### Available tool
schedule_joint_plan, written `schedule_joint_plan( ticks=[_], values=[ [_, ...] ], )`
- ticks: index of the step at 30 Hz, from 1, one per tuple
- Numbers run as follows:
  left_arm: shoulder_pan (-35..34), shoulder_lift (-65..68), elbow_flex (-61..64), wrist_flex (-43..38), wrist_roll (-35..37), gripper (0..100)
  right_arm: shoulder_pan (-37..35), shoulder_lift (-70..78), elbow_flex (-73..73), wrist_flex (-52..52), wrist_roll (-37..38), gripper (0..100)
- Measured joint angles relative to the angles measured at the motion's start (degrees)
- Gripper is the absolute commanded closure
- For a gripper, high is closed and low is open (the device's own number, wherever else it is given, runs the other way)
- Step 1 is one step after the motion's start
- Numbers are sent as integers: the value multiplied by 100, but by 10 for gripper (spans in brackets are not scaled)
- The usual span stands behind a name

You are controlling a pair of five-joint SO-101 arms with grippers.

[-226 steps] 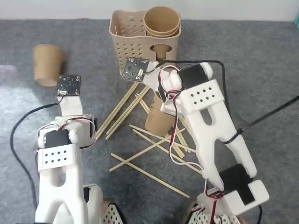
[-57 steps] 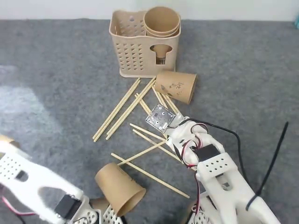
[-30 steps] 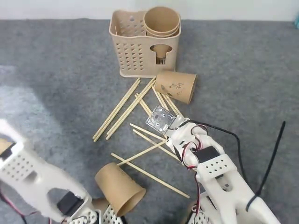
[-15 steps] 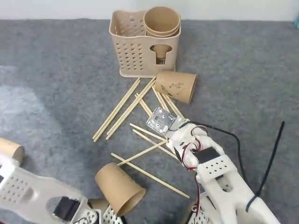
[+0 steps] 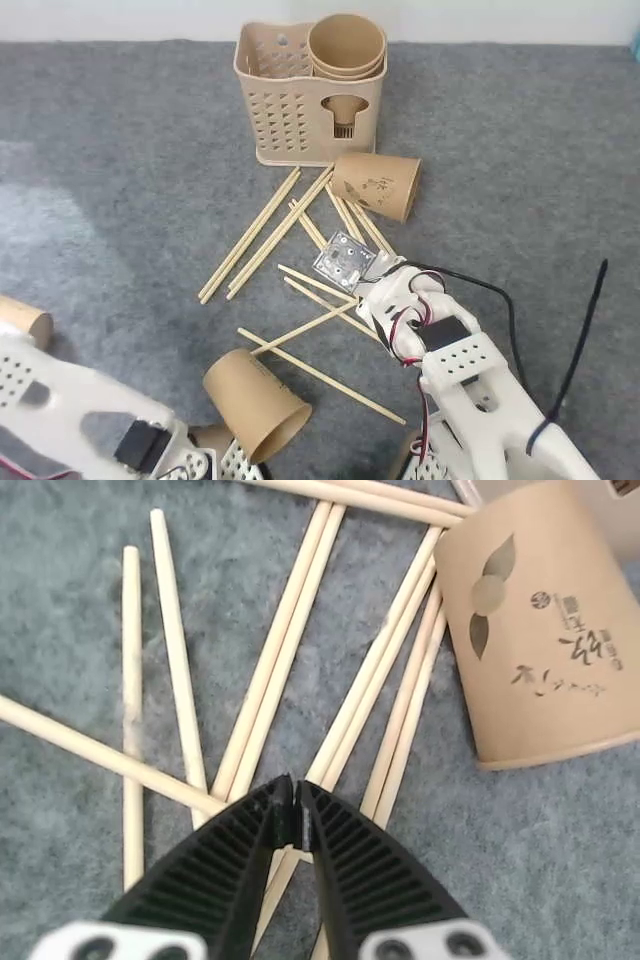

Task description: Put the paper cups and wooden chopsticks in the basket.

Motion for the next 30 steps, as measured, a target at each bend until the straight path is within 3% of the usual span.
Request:
schedule_joint_plan(
  ticks=[4, 9, 11, 20, 30],
  values=[
    [70, 114, -18, 9, -290, 714, 0, 0, 0, 0, 0, 990],
    [202, -114, 721, 9, -571, 853, 0, 0, 0, 0, 0, 990],
    [299, -519, 1222, 9, -686, 901, 0, 0, 0, 0, 0, 990],
    [967, -2840, 3912, 9, -1433, 934, 0, 0, 0, 0, 0, 990],
    [2022, -4800, 4774, 9, -1521, 987, 0, 0, 0, 0, 0, 990]
  ],
)
